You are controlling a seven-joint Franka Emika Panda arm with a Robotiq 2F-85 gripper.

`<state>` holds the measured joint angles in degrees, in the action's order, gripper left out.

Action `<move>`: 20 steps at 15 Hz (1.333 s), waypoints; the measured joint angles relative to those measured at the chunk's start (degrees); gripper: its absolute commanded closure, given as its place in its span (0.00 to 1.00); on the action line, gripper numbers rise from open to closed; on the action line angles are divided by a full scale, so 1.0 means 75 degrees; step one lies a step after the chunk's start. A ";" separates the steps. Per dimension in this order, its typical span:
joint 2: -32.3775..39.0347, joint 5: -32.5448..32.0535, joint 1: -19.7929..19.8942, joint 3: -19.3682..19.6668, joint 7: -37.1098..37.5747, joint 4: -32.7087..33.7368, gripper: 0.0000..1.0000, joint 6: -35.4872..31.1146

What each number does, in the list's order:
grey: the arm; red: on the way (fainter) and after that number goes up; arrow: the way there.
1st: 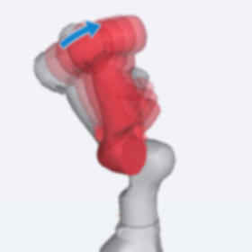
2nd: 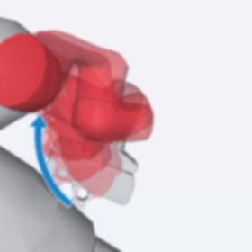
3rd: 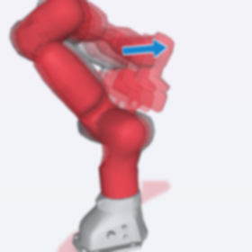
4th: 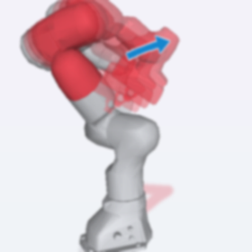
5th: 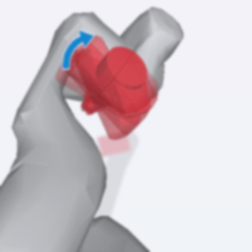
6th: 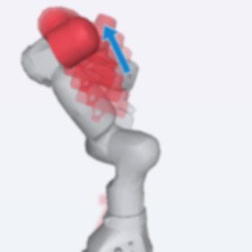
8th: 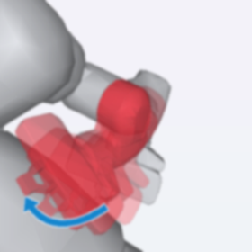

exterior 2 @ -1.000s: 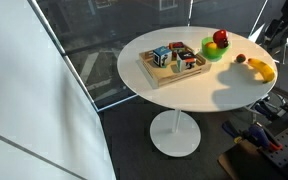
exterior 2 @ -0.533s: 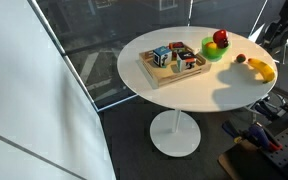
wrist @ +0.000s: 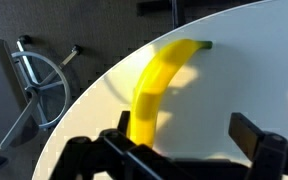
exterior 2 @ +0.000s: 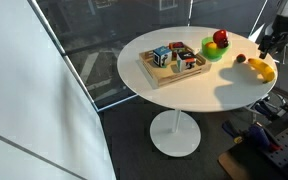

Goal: Put the banana on the tray, remove the black and white dice from the tray, put it on the table and then put the plum plush toy on the table

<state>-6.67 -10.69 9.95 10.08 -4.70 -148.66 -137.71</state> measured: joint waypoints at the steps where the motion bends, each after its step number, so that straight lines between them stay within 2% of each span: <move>1: 0.0110 0.0000 0.0019 0.0002 0.0116 0.0000 0.00 -0.0026; 10: 0.0895 -0.0063 0.0168 0.0109 0.1303 -0.0001 0.00 -0.0625; 19: 0.1570 -0.0030 0.0178 0.0295 0.1404 -0.0006 0.00 -0.1698; 20: 0.1632 -0.0019 0.0177 0.0295 0.1404 -0.0006 0.02 -0.1789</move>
<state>5.57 -10.84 11.28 12.30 5.83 -148.70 -151.12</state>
